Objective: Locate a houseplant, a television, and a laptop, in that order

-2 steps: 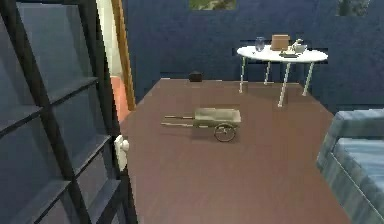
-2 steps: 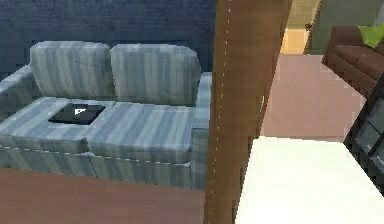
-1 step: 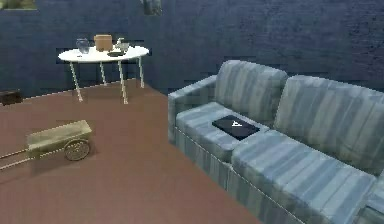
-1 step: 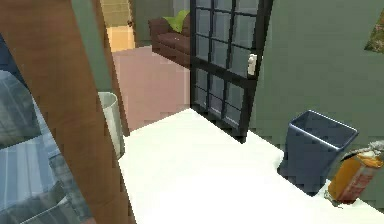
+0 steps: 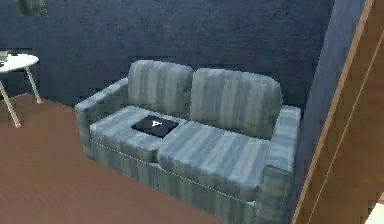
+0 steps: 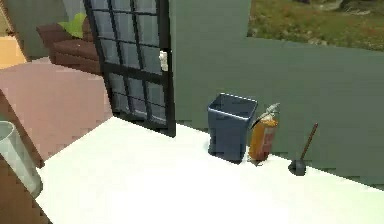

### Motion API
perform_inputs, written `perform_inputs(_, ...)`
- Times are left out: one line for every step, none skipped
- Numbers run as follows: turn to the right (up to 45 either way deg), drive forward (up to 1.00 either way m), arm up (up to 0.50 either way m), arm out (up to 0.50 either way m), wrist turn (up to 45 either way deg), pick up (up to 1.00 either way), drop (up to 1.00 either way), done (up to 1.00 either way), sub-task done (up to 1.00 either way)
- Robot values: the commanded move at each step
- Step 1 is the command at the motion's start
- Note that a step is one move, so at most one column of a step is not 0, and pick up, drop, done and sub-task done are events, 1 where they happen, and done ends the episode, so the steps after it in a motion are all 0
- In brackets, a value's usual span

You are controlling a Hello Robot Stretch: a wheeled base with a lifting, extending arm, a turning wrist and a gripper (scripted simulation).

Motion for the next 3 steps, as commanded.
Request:
perform_inputs(0.0,0.70,0.00,0.00,0.0,0.00,0.00,0.00,0.00)
perform_inputs(30.0,0.00,0.00,0.00,0.0,0.00,0.00,0.00,0.00)
perform_inputs(0.0,0.05,0.00,0.00,0.0,0.00,0.00,0.00,0.00)
